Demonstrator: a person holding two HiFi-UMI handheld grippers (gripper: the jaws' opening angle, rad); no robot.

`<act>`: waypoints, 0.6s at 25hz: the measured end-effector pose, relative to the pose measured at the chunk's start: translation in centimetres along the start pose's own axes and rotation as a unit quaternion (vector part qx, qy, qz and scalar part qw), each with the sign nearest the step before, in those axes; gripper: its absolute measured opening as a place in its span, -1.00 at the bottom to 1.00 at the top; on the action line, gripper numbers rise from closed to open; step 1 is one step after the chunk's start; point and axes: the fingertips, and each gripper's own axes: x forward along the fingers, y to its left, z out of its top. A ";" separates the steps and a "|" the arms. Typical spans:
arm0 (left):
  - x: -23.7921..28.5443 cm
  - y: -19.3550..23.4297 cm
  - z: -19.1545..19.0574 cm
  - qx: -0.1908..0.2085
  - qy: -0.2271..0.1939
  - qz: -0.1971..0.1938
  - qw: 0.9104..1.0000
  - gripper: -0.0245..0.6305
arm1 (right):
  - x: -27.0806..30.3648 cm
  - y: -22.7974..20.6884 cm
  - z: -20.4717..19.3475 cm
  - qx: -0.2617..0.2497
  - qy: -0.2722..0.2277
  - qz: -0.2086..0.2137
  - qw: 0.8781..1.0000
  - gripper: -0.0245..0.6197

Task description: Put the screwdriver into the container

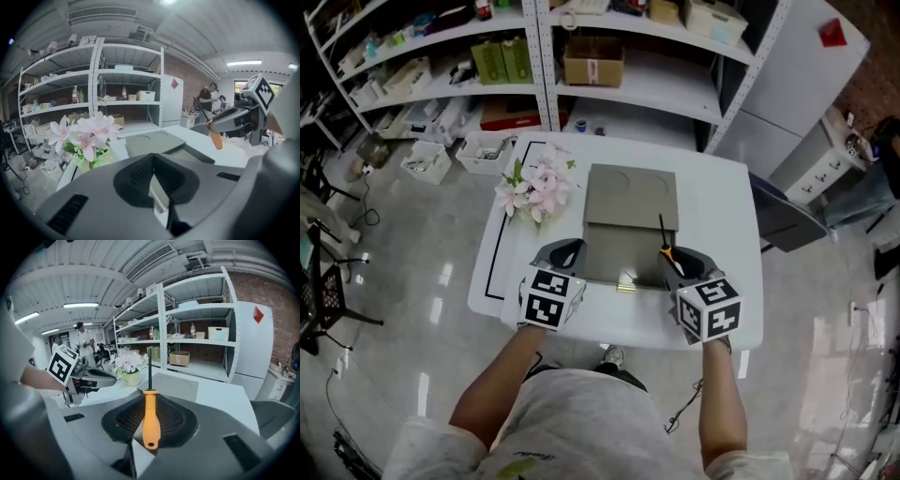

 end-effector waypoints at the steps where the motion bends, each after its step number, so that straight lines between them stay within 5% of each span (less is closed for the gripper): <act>1: 0.1 0.0 -0.1 -0.001 0.002 0.004 1.000 -0.91 | 0.5 0.0 0.0 -0.009 0.006 0.011 1.000 -0.69; 15: 1.1 0.0 -1.4 -0.032 0.005 0.051 0.998 -0.91 | 5.7 0.6 -2.7 -0.090 0.133 0.138 0.977 -0.69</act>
